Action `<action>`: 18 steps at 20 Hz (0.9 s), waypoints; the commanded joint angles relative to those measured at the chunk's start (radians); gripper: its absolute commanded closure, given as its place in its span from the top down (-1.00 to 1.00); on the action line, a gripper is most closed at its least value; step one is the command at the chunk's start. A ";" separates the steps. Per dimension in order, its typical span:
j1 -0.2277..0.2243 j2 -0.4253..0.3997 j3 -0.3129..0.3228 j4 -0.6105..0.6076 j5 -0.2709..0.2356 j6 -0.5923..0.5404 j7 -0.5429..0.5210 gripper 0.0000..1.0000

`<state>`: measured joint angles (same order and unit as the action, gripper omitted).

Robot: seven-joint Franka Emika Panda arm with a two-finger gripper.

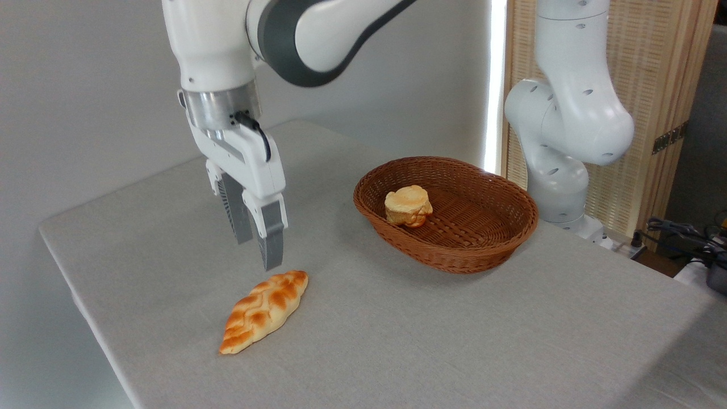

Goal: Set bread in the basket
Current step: 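Lower the open gripper onto the middle of the braided loaf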

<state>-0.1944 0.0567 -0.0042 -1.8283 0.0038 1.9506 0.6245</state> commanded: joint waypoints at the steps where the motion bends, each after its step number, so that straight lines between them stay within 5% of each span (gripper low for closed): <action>1: 0.003 0.011 0.009 -0.066 -0.013 0.086 0.008 1.00; 6: 0.030 0.061 0.010 -0.075 -0.062 0.125 -0.002 1.00; 18: 0.029 0.118 0.007 -0.068 -0.068 0.191 -0.005 1.00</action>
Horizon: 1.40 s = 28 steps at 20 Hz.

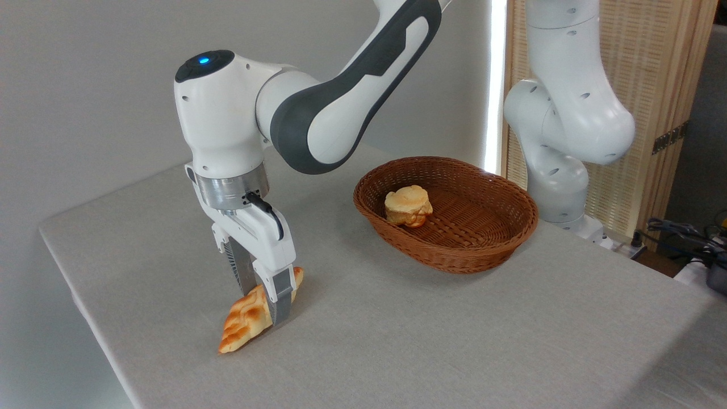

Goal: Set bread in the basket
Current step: 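Close the gripper around the braided loaf's middle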

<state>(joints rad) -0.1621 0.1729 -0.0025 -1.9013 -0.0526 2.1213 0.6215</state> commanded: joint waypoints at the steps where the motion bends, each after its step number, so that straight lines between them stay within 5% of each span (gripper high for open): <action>1: -0.004 -0.003 0.007 0.005 -0.010 0.020 -0.002 1.00; 11: -0.004 -0.010 0.024 0.010 -0.016 0.020 -0.006 1.00; 14: -0.005 0.004 0.022 0.010 -0.081 0.046 -0.016 1.00; 17: -0.005 0.011 0.022 0.010 -0.089 0.052 -0.016 1.00; 24: -0.013 0.016 0.022 0.004 -0.075 0.034 -0.003 1.00; 28: -0.020 0.016 0.019 0.007 0.020 -0.014 -0.005 1.00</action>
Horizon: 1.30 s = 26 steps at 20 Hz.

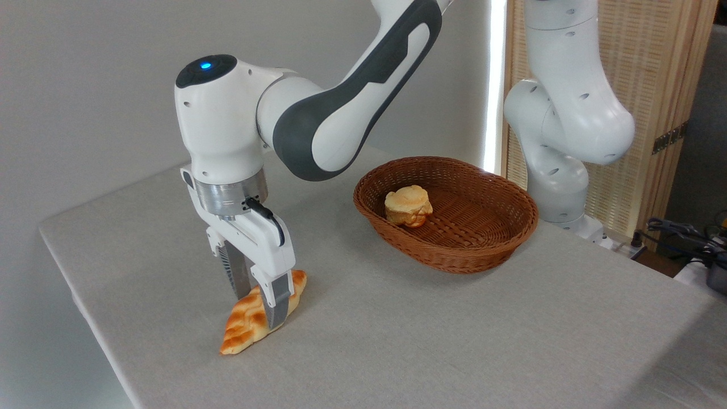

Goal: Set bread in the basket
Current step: 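Close the gripper around the braided loaf's middle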

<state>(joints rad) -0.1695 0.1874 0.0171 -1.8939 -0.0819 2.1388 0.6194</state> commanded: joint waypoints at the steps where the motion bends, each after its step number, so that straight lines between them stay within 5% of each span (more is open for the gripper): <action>1: -0.015 0.001 0.001 -0.001 0.051 -0.031 -0.001 1.00; 8: -0.015 0.003 0.001 -0.001 0.054 -0.033 -0.001 0.98; 11: -0.016 0.003 0.000 -0.001 0.056 -0.033 0.002 0.11; 12: -0.016 0.003 0.000 -0.001 0.056 -0.033 0.002 0.02; 26: -0.018 -0.003 0.000 -0.001 0.056 -0.036 -0.001 0.10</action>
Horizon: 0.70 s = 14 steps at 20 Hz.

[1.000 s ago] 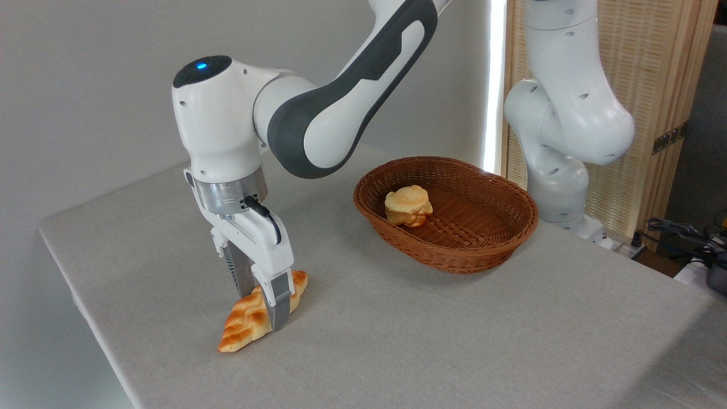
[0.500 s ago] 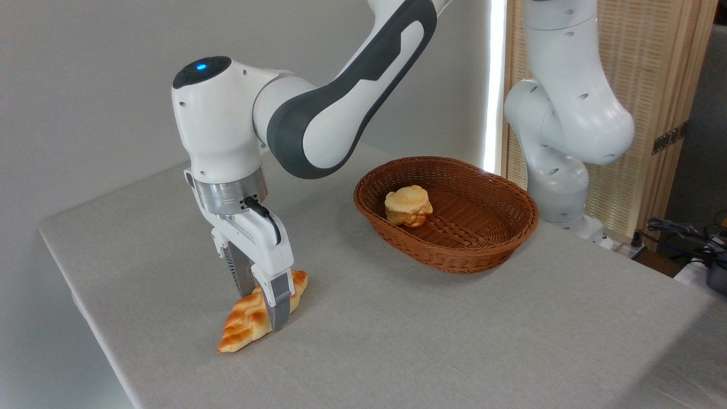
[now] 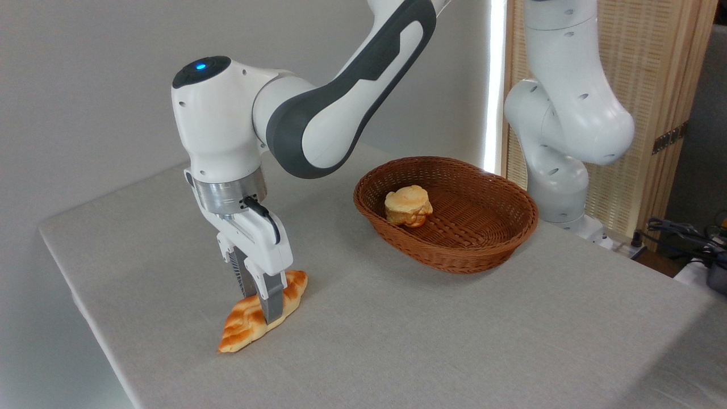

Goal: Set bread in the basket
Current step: 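Close the gripper around the braided loaf's middle, then lift the braided loaf and carry it over the wicker basket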

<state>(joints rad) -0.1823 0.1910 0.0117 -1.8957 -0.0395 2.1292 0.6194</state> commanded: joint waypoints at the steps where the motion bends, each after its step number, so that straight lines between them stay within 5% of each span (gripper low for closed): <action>1: -0.005 -0.011 0.004 0.003 0.012 -0.026 -0.004 0.10; 7: -0.005 -0.119 -0.009 0.004 0.007 -0.041 -0.007 0.14; 14: -0.005 -0.260 -0.032 0.000 -0.003 -0.233 0.000 0.19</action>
<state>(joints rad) -0.1856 -0.0170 -0.0081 -1.8844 -0.0396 1.9750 0.6194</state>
